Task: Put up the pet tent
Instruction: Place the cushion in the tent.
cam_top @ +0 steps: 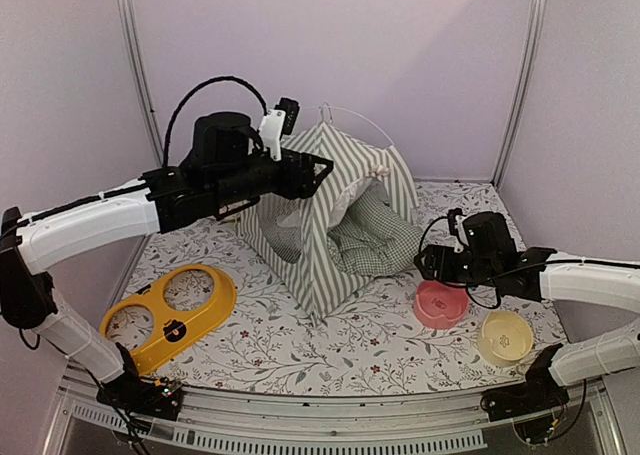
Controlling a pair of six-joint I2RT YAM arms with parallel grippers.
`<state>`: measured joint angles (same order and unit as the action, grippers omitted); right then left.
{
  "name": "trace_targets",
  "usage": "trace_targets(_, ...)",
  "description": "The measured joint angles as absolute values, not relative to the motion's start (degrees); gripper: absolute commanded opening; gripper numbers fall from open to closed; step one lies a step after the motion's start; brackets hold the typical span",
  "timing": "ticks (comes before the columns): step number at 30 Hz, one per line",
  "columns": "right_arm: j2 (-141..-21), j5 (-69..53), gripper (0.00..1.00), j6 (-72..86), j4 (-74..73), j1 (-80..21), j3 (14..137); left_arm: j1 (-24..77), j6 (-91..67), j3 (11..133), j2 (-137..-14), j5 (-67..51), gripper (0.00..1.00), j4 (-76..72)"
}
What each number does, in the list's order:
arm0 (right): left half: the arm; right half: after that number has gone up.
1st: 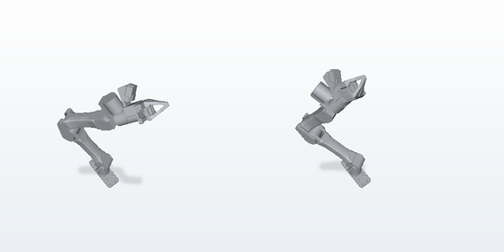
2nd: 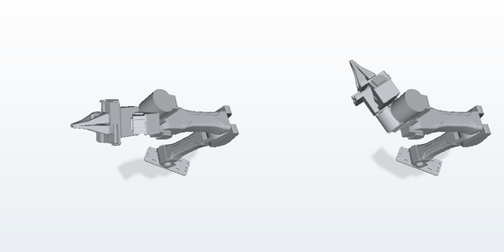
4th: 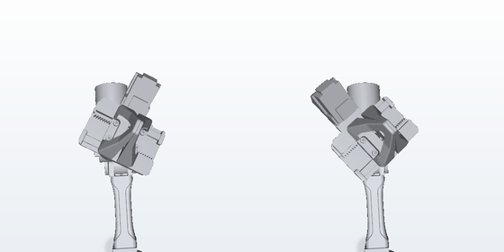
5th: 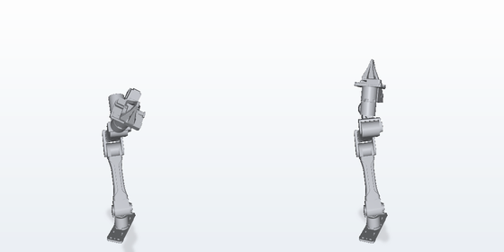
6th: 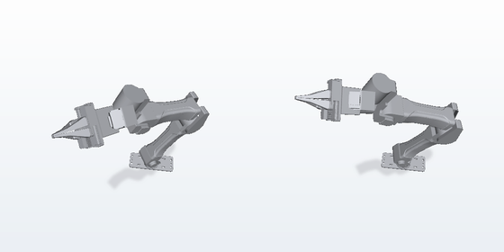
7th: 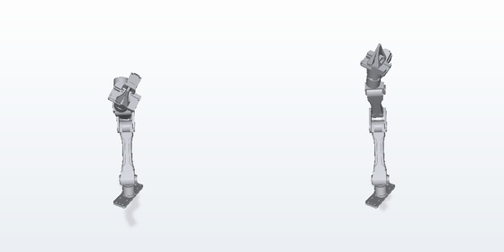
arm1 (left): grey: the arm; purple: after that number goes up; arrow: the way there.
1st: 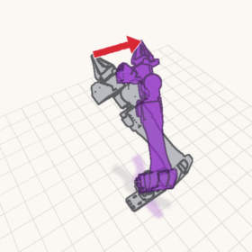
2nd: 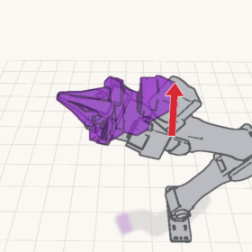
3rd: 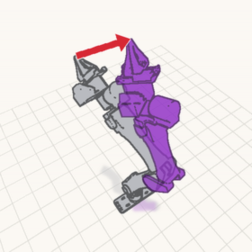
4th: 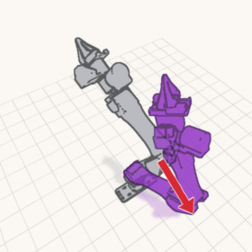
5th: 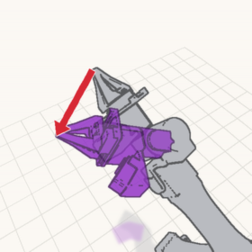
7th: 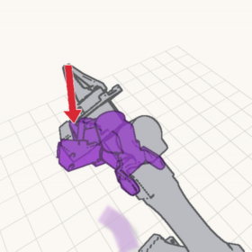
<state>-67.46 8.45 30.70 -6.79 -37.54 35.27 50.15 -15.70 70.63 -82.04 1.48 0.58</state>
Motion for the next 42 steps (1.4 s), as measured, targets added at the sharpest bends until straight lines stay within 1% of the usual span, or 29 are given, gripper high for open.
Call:
trace_targets(4, -69.3, 5.5, 0.86, 31.2, -2.2, -35.7, 34.7, 51.4, -16.5, 86.4, -92.9, 15.7, 0.7, 8.8)
trace_targets(6, -72.4, 3.3, 0.8, 31.5, 0.0, -35.0, 35.4, 51.7, -16.7, 93.0, -98.6, 21.0, 0.65, 12.8)
trace_targets(8, -75.5, 1.5, 0.66, 31.7, 1.3, -34.7, 36.2, 51.8, -16.4, 97.8, -103.4, 25.7, 0.57, 16.3)
trace_targets(10, -78.5, -0.7, 0.43, 32.3, 2.7, -34.4, 37.4, 51.9, -15.3, 100.8, -106.9, 28.6, 0.38, 18.9)
trace_targets(13, -81.3, -2.9, 0.18, 32.5, 4.1, -34.3, 39.4, 52.1, -13.3, 104.5, -109.3, 29.7, 0.08, 20.9)
trace_targets(14, -82.0, -3.4, 0.09, 32.3, 4.5, -34.3, 40.2, 52.2, -13.2, 105.1, -109.5, 29.4, 0.01, 21.3)
trace_targets(15, -82.9, -3.9, 0.03, 32.8, 4.8, -34.3, 41.5, 52.2, -12.5, 105.7, -109.6, 28.8, 0.0, 21.6)
trace_targets(16, -83.7, -4.1, 0.0, 32.4, 5.2, -34.3, 42.5, 52.2, -12.5, 106.0, -109.6, 28.4, 0.0, 21.7)
trace_targets(23, -93.2, -6.4, 0.0, 32.5, 8.7, -34.5, 54.7, 51.2, -9.0, 105.8, -109.4, 16.6, 0.0, 18.8)
trace_targets(29, -99.6, 3.0, 0.0, 30.8, 9.6, -37.1, 62.2, 49.3, -9.3, 104.4, -107.9, 7.1, 0.0, 17.8)
trace_targets(31, -102.8, 7.5, 0.16, 29.5, 8.9, -37.7, 64.6, 48.0, -9.9, 104.2, -107.4, 5.0, 0.0, 18.0)
trace_targets(32, -104.1, 9.1, 0.22, 29.1, 8.4, -37.8, 65.3, 47.4, -10.1, 104.2, -107.3, 4.3, 0.0, 18.1)
trace_targets(34, -107.0, 12.7, 0.29, 28.0, 5.9, -38.1, 66.7, 46.4, -10.5, 103.8, -107.0, 2.7, 0.0, 18.2)
trace_targets(37, -109.3, 15.9, 0.47, 27.4, 0.3, -38.0, 66.9, 45.6, -10.9, 102.5, -106.0, 0.9, 0.0, 18.3)
trace_targets(39, -108.3, 17.3, 0.54, 27.2, -1.5, -38.6, 65.7, 45.4, -11.2, 101.9, -105.4, 0.1, 0.0, 18.3)
trace_targets(42, -102.2, 18.4, 0.63, 27.3, -4.9, -40.5, 63.2, 45.0, -12.0, 101.2, -105.0, -0.7, 0.0, 18.2)
